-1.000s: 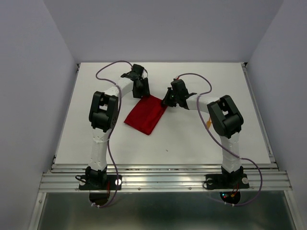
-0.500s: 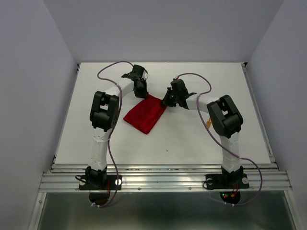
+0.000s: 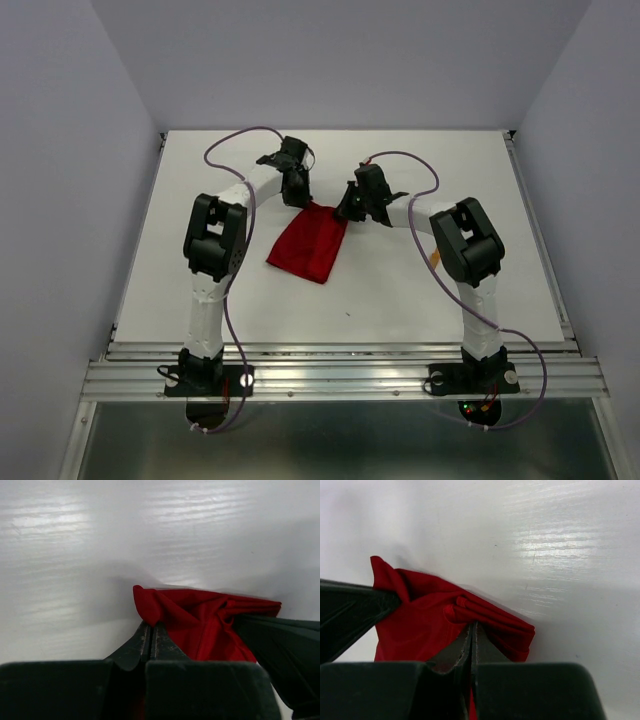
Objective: Fold the napkin into a case and place the utensils inside
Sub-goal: Stuff the top corner of the smaller-rectangle-folded napkin into the folded napkin.
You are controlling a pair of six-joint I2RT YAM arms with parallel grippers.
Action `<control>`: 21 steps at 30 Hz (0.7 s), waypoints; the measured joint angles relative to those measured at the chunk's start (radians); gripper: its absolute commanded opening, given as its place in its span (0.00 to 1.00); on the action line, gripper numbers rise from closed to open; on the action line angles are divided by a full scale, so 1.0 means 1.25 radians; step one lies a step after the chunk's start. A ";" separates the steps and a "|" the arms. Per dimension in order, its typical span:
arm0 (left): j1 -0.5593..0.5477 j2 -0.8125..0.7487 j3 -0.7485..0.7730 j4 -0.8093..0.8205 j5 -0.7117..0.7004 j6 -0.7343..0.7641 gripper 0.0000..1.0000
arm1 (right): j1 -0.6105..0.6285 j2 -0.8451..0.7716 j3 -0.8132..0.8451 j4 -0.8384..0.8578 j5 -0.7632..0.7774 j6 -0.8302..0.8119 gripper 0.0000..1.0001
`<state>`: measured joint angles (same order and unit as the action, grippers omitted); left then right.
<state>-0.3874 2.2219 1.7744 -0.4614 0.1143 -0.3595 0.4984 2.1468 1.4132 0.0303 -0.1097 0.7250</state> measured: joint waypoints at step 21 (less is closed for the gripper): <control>-0.104 -0.053 0.026 -0.050 -0.018 -0.034 0.00 | 0.000 0.000 0.001 -0.001 0.001 -0.008 0.01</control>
<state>-0.5175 2.1559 1.8072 -0.5243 0.0921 -0.4026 0.4984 2.1468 1.4139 0.0292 -0.1089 0.7147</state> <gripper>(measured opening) 0.037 0.022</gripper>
